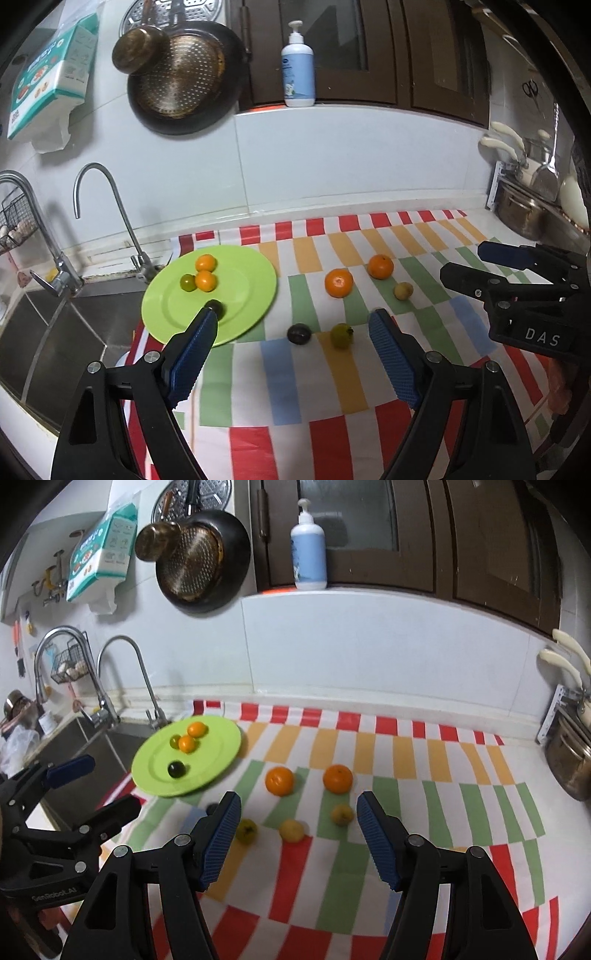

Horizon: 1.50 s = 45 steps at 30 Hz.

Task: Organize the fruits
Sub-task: 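Move the left tool to the dark plum while the right tool approaches a yellow fruit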

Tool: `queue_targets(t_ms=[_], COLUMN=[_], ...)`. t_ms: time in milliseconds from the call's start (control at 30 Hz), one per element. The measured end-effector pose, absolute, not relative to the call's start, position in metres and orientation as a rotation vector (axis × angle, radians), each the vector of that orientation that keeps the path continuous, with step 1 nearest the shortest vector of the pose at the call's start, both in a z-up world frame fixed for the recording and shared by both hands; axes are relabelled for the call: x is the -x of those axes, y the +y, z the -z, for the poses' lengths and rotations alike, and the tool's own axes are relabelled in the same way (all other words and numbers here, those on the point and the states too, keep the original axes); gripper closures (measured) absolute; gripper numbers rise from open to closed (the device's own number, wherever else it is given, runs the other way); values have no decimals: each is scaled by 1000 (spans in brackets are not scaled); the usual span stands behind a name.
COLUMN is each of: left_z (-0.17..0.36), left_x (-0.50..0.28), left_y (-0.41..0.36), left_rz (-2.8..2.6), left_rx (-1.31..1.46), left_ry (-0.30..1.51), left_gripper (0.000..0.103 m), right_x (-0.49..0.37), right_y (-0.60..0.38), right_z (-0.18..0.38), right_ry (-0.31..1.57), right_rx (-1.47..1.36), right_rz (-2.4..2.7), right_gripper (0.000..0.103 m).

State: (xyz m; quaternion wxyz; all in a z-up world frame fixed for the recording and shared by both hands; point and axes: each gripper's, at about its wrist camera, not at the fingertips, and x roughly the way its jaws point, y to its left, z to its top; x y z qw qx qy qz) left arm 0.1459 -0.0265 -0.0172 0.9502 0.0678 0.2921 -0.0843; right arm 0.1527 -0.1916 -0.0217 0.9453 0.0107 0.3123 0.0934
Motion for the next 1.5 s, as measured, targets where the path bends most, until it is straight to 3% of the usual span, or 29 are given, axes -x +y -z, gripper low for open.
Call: queue_targets(t_ms=[633, 1067, 1500], left_z=[64, 100, 117], left_x=[-172, -204, -228], left_y=[-61, -71, -78], left_rz=[237, 275, 308], left_rx=[-185, -189, -194], left_ry=[647, 754, 823], left_gripper=[20, 34, 53], right_x=[-177, -210, -236], right_y=[-210, -217, -222], right_z=[67, 100, 123], right_ry=[712, 809, 867], right_rx=[86, 84, 46], right_rz=[-241, -250, -265], right_gripper=[37, 38, 49])
